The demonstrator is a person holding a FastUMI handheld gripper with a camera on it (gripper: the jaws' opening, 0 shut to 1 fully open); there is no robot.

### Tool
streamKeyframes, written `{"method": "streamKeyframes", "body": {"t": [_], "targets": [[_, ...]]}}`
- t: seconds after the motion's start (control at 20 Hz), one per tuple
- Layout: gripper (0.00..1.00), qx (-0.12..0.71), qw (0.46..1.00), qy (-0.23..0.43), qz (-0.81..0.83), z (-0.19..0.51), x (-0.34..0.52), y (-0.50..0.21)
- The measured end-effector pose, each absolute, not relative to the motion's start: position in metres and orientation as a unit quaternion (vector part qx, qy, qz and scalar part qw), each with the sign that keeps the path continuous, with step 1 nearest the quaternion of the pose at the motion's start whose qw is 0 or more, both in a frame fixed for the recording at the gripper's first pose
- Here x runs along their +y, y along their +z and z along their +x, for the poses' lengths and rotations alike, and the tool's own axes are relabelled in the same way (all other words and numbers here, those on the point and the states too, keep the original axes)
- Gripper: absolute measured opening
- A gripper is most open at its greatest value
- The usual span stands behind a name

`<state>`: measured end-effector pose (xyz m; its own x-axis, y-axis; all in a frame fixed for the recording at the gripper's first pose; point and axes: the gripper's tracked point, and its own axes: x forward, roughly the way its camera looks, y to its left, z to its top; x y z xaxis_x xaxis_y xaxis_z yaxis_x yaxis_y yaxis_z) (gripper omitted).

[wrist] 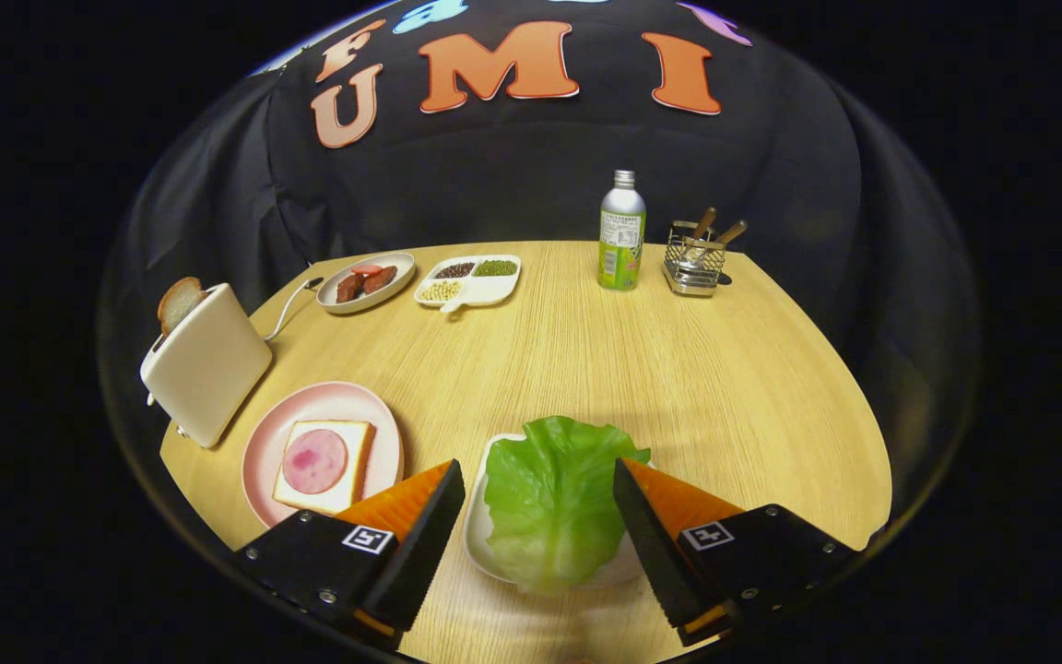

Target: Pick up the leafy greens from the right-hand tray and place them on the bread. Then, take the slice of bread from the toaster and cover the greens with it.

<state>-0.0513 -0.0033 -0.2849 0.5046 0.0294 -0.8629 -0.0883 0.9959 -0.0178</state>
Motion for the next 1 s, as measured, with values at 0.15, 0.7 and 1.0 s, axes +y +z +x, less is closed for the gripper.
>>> {"method": "streamKeyframes", "body": {"t": [0.15,0.7,1.0], "targets": [[0.98,0.515,0.856,0.029,-0.033,-0.055,-0.005,-0.3],[0.77,0.551,0.832,0.017,-0.06,-0.067,-0.013,-0.34],[0.42,0.546,0.836,0.002,-0.054,-0.064,-0.018,-0.34]]}}
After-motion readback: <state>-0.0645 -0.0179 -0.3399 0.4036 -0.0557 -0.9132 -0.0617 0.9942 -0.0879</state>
